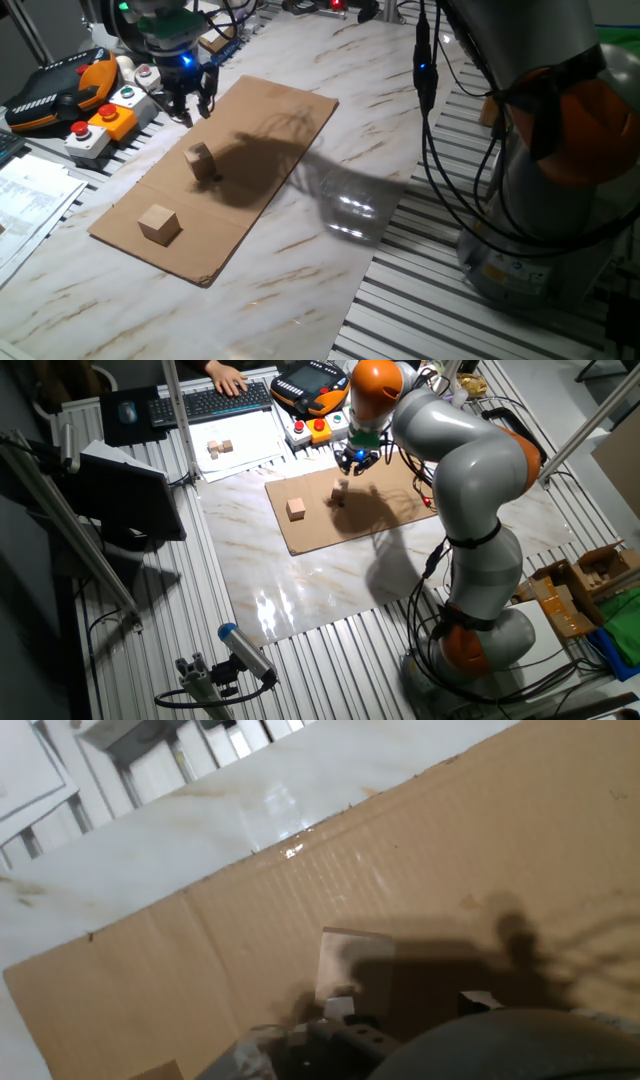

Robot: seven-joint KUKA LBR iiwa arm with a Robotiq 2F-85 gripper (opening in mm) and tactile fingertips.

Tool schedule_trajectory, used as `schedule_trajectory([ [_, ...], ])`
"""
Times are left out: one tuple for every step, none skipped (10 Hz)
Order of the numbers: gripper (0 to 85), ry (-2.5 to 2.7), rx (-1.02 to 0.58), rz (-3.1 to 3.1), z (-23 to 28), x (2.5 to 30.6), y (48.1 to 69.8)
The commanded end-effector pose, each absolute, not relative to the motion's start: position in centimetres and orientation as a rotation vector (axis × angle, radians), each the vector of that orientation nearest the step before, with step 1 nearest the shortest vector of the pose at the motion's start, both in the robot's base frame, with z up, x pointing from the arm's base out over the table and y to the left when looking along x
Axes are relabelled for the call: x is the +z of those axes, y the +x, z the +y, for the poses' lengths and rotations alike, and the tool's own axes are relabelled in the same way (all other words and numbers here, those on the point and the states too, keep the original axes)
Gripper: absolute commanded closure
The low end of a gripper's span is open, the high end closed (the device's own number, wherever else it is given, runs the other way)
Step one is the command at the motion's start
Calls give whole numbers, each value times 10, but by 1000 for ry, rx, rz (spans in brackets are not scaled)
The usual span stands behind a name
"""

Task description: Use the gripper to push the small block from left to right

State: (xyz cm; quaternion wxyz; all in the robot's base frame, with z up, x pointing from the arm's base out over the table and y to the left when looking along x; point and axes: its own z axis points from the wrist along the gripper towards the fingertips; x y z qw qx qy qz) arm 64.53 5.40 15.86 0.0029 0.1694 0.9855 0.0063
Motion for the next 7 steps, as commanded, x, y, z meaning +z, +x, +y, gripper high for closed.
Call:
schedule_trajectory([
  [843,531,21,3090,54,158,646],
  [843,526,21,3093,53,158,646],
  [843,524,21,3093,53,158,646],
  [843,524,21,3093,53,158,646],
  [843,524,21,3093,53,158,646],
  [843,527,25,3096,52,158,646],
  [843,532,34,3098,52,158,646],
])
